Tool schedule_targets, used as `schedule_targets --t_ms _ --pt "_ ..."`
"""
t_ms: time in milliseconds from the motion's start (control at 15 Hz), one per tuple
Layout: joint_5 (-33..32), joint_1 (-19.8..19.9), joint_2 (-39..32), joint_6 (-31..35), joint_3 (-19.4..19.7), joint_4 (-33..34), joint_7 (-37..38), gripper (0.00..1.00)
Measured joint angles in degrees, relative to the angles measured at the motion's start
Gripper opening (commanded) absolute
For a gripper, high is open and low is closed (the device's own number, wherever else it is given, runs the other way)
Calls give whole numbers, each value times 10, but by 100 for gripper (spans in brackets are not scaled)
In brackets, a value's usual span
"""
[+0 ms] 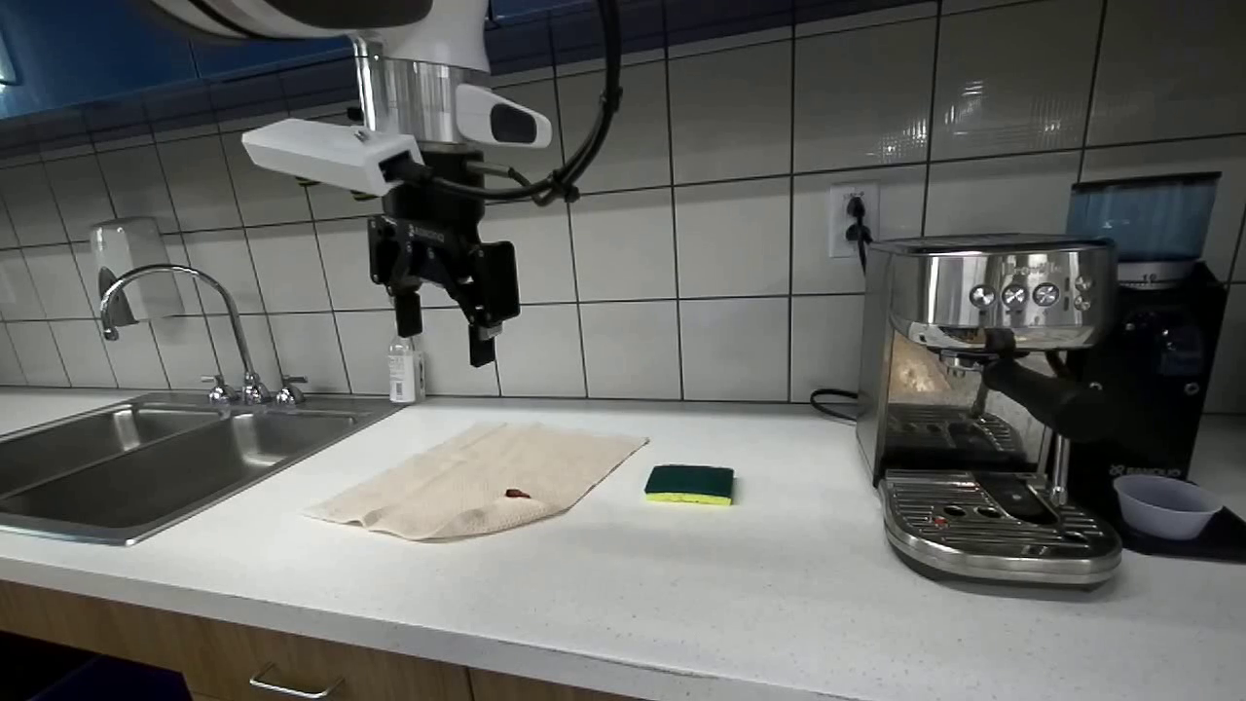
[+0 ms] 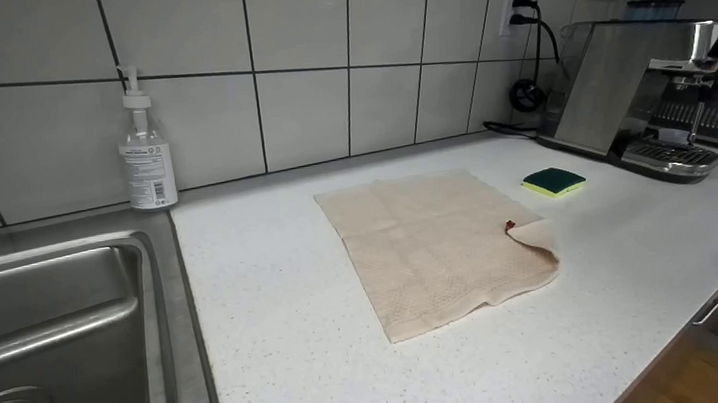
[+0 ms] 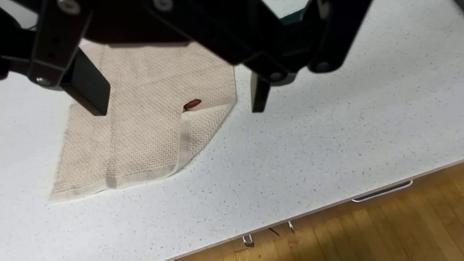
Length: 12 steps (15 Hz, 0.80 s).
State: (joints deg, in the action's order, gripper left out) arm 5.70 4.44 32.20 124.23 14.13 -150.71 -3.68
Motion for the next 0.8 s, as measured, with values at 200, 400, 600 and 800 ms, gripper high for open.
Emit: schedule_targets --t_ms 200,400,600,800 --pt "0 0 -1 0 -2 -1 0 100" --pt "0 0 -4 6 -9 -5 0 100" --pt "0 0 -11 30 -20 -10 2 100" --pt "0 0 -26 55 -37 -12 10 100"
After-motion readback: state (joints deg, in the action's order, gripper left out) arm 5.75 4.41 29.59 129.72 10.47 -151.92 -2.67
